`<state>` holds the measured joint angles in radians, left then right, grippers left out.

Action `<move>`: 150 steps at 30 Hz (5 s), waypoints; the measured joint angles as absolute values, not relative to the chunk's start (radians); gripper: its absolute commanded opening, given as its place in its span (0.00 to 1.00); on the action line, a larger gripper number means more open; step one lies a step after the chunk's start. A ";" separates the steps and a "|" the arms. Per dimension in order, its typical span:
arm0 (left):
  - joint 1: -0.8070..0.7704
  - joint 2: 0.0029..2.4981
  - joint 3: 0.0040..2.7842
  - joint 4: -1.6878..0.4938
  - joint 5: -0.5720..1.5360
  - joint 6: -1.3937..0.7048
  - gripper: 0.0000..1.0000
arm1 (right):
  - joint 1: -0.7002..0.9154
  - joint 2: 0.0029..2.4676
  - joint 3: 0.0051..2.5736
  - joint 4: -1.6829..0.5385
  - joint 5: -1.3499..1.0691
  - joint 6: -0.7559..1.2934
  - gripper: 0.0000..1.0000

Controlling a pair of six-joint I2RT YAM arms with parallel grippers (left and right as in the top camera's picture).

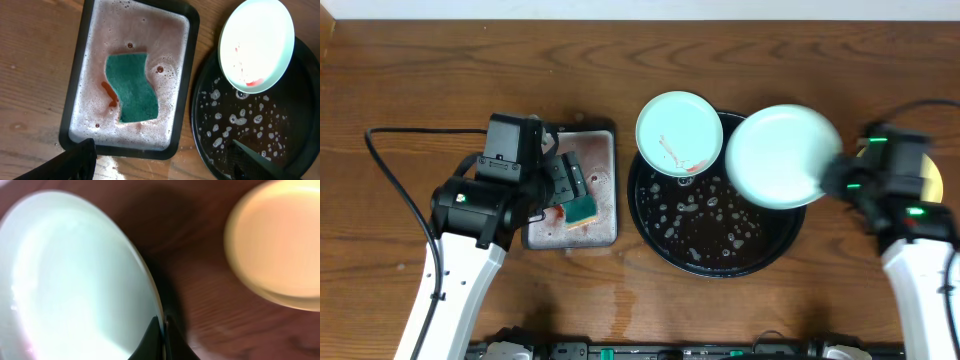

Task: Clean dirty plates on tray and stack at the side
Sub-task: 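Carry the plate right and set it on the yellow plate, then pull the back pale green plate forward in the black tray with right gripper, then grasp the green sponge in the soapy tray with the left gripper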

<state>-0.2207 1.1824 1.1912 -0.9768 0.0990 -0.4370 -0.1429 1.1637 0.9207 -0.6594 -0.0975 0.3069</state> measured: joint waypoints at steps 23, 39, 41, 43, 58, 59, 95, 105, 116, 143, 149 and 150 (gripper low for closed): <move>-0.221 1.183 1.191 -0.977 0.099 -0.437 0.83 | -0.816 1.637 0.921 -0.274 -0.318 0.397 0.41; -0.221 1.183 1.191 -0.976 0.099 -0.437 0.83 | 0.010 1.425 0.928 -0.265 -0.521 0.224 0.52; -0.221 1.183 1.191 -0.977 0.099 -0.437 0.83 | 0.105 1.456 0.928 -0.251 -0.443 0.198 0.52; -0.221 1.183 1.191 -0.977 0.099 -0.437 0.83 | 0.184 1.514 0.928 -0.200 -0.329 0.165 0.50; -0.221 1.183 1.191 -0.977 0.099 -0.437 0.83 | 0.268 1.916 0.927 0.161 -0.183 0.060 0.01; -0.221 1.183 1.191 -0.977 0.099 -0.437 0.83 | 0.267 1.916 0.929 0.170 -0.189 0.062 0.01; -0.221 1.183 1.191 -0.977 0.099 -0.437 0.83 | 0.241 1.407 0.711 -0.716 -0.163 0.780 0.57; -0.221 1.183 1.191 -0.977 0.099 -0.437 0.83 | 0.239 1.399 0.590 -0.486 -0.170 1.032 0.09; -0.221 1.183 1.191 -0.977 0.099 -0.437 0.83 | 0.231 1.396 0.593 -0.531 -0.178 0.889 0.01; -0.221 1.184 1.191 -0.968 0.099 -0.440 0.77 | 0.230 1.327 0.646 -0.486 -0.164 0.087 0.44; -0.221 1.275 1.141 -0.915 0.098 -0.441 0.71 | 0.230 1.212 0.646 -0.504 -0.233 0.092 0.47; -0.221 1.300 1.124 -0.902 0.098 -0.445 0.68 | 0.230 1.183 0.646 -0.516 -0.238 0.094 0.47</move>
<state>-0.2207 1.3003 1.1244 -0.9020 0.0982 -0.4450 0.2302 1.1831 0.6460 -0.5163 -0.2382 0.0944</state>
